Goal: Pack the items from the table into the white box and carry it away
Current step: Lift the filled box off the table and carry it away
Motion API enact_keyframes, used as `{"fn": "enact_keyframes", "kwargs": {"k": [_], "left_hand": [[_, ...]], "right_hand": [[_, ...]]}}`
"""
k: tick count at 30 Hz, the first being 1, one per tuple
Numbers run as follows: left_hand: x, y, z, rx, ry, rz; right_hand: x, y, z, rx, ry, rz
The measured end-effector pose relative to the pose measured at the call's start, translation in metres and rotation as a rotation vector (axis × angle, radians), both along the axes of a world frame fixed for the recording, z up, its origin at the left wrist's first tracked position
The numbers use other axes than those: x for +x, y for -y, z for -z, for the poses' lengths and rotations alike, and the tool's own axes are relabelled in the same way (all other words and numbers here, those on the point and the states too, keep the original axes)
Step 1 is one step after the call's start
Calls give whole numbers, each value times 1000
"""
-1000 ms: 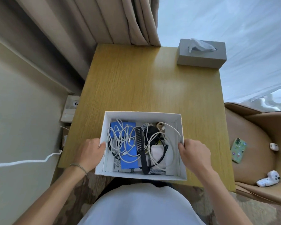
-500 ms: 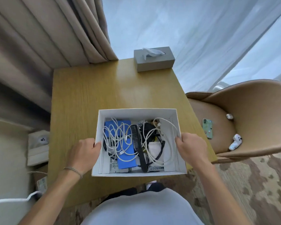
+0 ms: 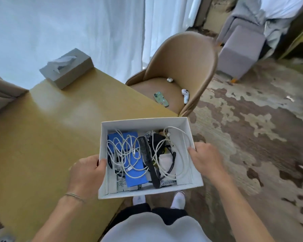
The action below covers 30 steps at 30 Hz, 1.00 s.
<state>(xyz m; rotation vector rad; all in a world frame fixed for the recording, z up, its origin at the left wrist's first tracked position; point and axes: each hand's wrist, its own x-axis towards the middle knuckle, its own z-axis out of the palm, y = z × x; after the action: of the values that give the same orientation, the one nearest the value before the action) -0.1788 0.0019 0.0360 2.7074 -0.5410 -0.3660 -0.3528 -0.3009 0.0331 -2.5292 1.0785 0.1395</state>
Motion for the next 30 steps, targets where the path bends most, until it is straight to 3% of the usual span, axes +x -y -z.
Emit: {"fn": "enact_keyframes", "kwargs": {"k": [8,13,21,30], "left_hand": [[-62,77,-3,78,81,297],[-133,123,1,-23,28,478],[-293,194,-5,-2,179,787],[-484,246,-4,-28,117,1131]], "right_hand": [[-148,3,0,-58,-4,347],[-259,-4,-6,-96,-5,540],[-458,-33,-10,-142,4,857],[-651,-103,-15,-142,-28,1226]]}}
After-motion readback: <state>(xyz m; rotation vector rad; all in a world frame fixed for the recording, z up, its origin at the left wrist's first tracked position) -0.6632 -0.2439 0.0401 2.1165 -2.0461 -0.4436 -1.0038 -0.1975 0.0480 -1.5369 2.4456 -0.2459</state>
